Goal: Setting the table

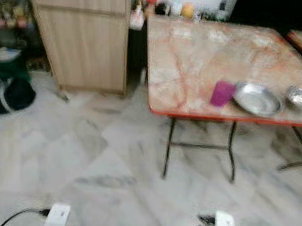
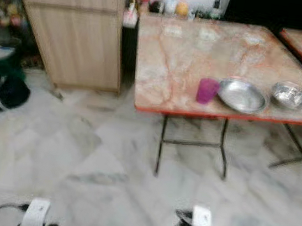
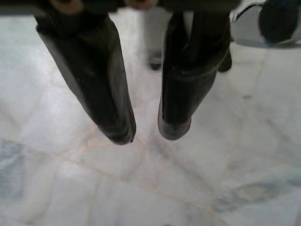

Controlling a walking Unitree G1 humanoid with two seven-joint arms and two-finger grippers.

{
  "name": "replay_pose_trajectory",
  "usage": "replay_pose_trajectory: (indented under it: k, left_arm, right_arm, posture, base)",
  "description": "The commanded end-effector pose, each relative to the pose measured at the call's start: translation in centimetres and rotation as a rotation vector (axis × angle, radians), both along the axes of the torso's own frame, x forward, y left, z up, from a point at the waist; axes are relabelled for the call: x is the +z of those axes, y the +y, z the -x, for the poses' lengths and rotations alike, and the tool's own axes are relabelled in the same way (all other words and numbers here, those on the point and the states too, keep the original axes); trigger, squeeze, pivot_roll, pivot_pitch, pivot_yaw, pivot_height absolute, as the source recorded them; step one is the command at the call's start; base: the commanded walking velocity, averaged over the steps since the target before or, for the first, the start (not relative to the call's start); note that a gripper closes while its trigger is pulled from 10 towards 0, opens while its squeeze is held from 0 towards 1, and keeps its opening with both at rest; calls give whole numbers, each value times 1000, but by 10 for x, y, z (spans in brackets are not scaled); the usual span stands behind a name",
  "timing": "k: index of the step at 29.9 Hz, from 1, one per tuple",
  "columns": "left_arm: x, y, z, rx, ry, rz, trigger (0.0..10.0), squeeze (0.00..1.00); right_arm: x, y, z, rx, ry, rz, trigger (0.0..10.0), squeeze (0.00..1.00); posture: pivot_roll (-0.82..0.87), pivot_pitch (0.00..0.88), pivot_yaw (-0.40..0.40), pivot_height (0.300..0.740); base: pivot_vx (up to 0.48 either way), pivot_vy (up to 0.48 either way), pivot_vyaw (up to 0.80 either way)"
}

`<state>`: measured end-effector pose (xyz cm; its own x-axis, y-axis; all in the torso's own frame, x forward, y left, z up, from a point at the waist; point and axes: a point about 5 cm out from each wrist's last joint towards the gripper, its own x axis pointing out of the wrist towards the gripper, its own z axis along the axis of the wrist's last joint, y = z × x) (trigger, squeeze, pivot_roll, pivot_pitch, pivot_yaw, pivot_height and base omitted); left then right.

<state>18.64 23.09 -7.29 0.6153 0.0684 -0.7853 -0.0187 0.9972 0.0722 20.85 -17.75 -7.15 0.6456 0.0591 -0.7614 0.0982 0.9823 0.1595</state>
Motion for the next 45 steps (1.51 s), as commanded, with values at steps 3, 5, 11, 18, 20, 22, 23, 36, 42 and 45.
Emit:
replay_pose_trajectory:
  k: [3,5,11,18,20,22,23,36,42,45]
  left_arm:
    - [0,-5,-3,-6,-7,12,10000,0]
    - [0,-5,-3,-6,-7,12,10000,0]
    - [0,-5,-3,1,-5,7,10000,0]
    - [0,-4,-3,2,-2,5,10000,0]
    - [0,-4,-3,0,-2,4,10000,0]
    - [0,-4,-3,-3,-3,1,10000,0]
    - [0,-4,-2,-5,-3,-1,10000,0]
    - [1,-5,-3,-6,-11,-2,10000,0]
    - [3,-4,-7,-14,-29,-8,10000,0]
    - [8,-5,-15,-32,-65,-10,10000,0]
  right_arm:
    - [1,-10,0,-15,-1,20,10000,0]
    - [1,-10,0,-15,-1,20,10000,0]
    - [2,-9,-1,-15,-5,21,10000,0]
    - [2,-9,-1,-14,-5,19,10000,0]
    - [2,-8,-1,-14,-5,19,10000,0]
    - [1,-8,-1,-13,-4,19,10000,0]
    - [1,-8,-1,-13,-4,19,10000,0]
    - [1,-9,0,-18,-6,20,10000,0]
    - [1,-9,0,-15,-4,21,10000,0]
    - [1,-9,0,-14,-3,22,10000,0]
  posture:
    - [-17,37,-13,740]
    - [-17,37,-13,740]
    - [-17,39,-13,740]
    - [-14,41,-12,740]
    - [-14,41,-12,740]
    - [-13,40,-12,740]
    - [-13,40,-12,740]
    - [-11,42,-14,740]
    - [-11,42,-15,740]
    - [-11,41,-16,740]
  base:
    - [0,-453,0]
    - [0,-454,0]
    - [0,-207,0]
    - [0,0,0]
    - [0,0,0]
    - [0,0,0]
    - [0,0,0]
    - [0,-407,0]
    - [0,-405,0]
    - [0,-220,0]
